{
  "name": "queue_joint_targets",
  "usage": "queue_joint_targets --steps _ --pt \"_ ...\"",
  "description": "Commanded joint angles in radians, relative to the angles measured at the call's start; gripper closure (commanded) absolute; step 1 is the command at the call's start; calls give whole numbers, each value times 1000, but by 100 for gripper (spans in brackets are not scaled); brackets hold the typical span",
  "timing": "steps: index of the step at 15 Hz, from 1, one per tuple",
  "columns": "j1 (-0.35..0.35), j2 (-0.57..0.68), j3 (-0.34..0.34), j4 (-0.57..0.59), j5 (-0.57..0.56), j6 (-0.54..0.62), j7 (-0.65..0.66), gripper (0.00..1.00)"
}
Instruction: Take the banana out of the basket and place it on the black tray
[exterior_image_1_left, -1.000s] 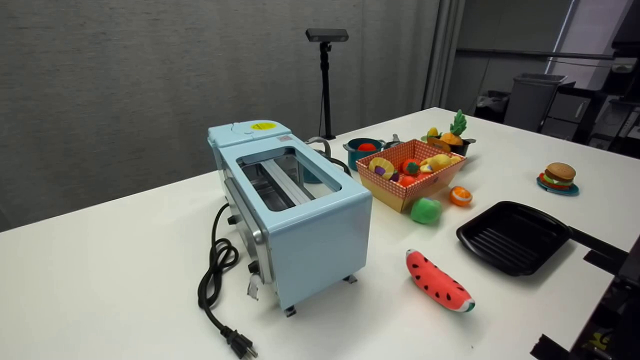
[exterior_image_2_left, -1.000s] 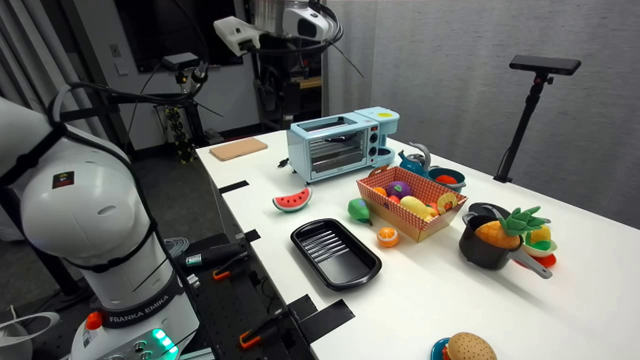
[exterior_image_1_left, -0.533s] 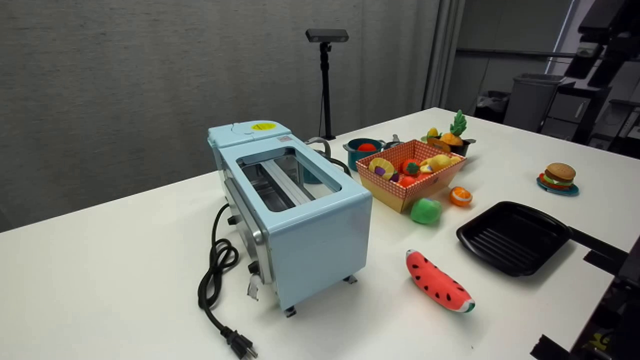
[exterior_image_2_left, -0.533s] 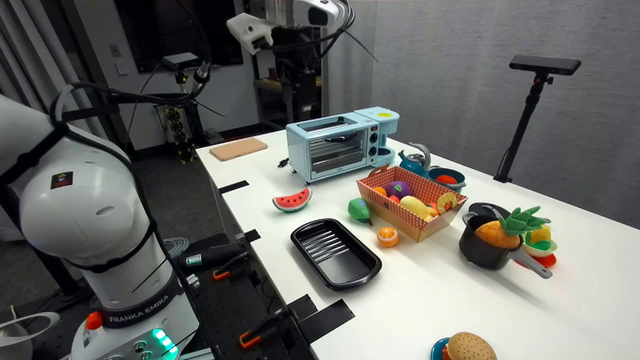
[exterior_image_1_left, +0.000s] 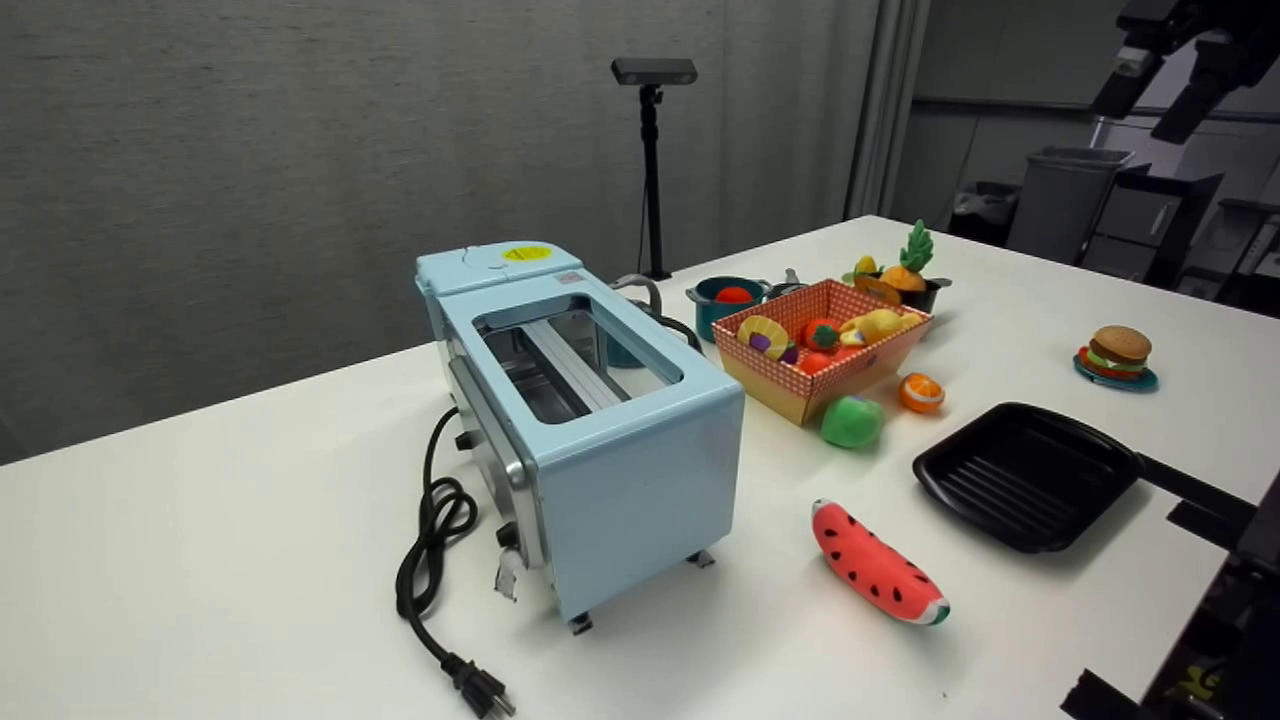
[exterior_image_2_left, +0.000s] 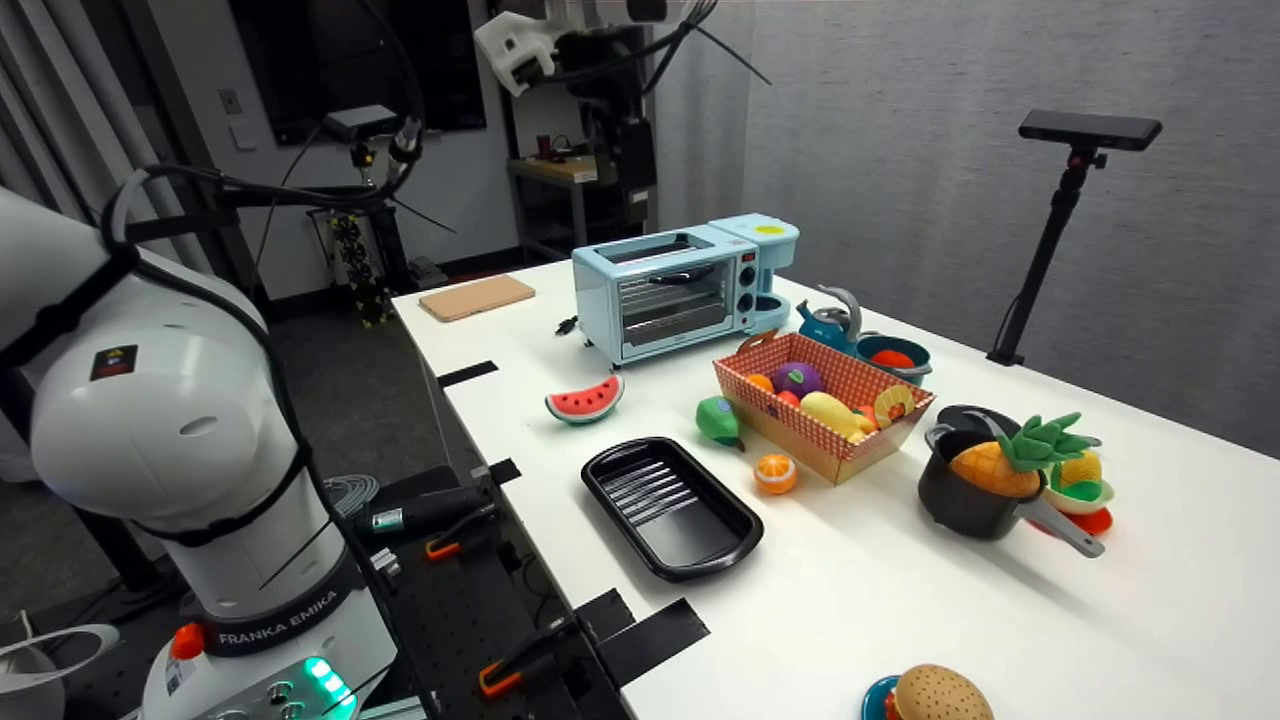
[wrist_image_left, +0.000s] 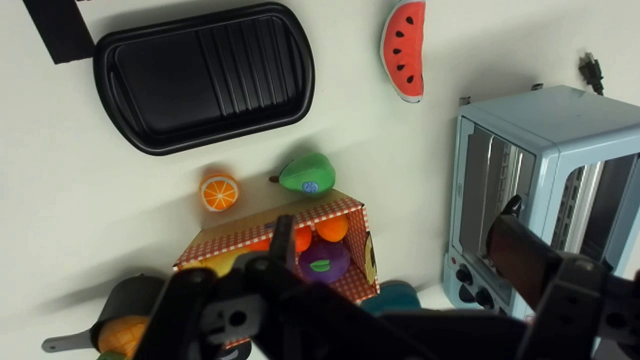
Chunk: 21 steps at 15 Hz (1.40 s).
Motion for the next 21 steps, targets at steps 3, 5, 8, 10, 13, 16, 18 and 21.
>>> queue_joint_targets --steps 3,5,8,10,13,16,18,21 --pt "-26 -61 21 -9 -2 32 52 0" --pt "-23 -74 21 -16 7 54 57 0" --pt "-12 -34 9 6 4 49 30 0" --pt "-12 -39 10 5 4 56 30 0" --pt "-13 -41 13 12 0 53 32 0" --pt "-17 -11 19 67 -5 -28 62 0" --pt "-19 19 19 112 -5 -99 75 0" --pt "-18 76 12 194 3 -196 85 0"
